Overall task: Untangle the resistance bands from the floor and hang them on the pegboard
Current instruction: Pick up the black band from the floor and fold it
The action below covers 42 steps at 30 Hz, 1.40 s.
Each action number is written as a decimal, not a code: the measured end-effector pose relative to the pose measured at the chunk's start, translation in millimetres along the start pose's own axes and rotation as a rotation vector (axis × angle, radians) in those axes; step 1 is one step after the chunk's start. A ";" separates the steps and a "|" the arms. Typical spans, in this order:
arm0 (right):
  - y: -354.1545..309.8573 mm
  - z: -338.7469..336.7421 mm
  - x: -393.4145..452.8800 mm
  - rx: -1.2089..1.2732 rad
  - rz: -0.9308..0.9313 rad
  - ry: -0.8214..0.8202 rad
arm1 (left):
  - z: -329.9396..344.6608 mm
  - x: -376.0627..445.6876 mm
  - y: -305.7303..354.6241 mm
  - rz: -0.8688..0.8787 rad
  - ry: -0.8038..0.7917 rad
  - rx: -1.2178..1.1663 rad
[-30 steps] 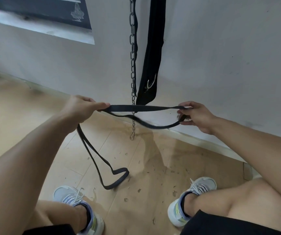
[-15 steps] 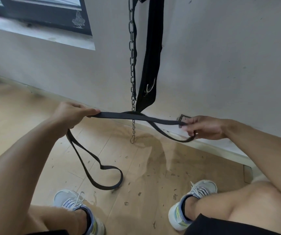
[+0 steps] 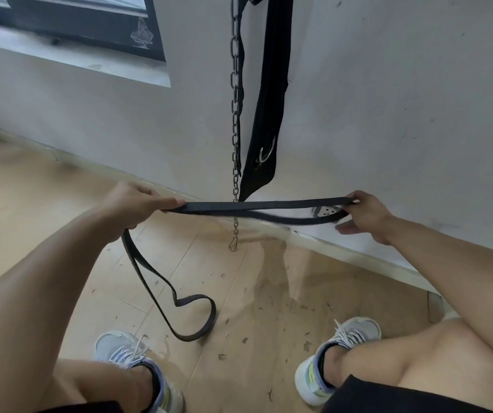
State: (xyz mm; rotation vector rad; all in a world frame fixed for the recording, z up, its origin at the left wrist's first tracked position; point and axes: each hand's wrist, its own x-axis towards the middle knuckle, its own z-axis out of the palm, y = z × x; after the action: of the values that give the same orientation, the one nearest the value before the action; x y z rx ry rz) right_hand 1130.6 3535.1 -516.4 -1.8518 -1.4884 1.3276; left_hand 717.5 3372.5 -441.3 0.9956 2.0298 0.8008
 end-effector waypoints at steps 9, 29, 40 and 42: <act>-12.1 -6.1 -0.6 0.618 0.164 0.030 | 3.7 -0.5 1.4 0.006 -0.005 0.021; -8.5 31.1 -27.8 -0.804 -0.134 -0.579 | 59.4 -38.0 40.2 0.284 -0.216 0.089; -81.5 115.3 -113.0 -0.275 -0.573 -0.559 | 77.8 -42.4 54.1 0.302 -0.165 0.079; -84.1 117.1 -115.2 -0.228 -0.598 -0.506 | 78.1 -43.4 55.8 0.303 -0.156 0.083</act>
State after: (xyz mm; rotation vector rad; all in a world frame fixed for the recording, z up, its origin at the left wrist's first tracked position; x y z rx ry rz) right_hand 990.1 3431.6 -456.2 -1.0523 -2.2979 1.4045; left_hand 821.4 3380.9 -426.3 1.3918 1.8157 0.7708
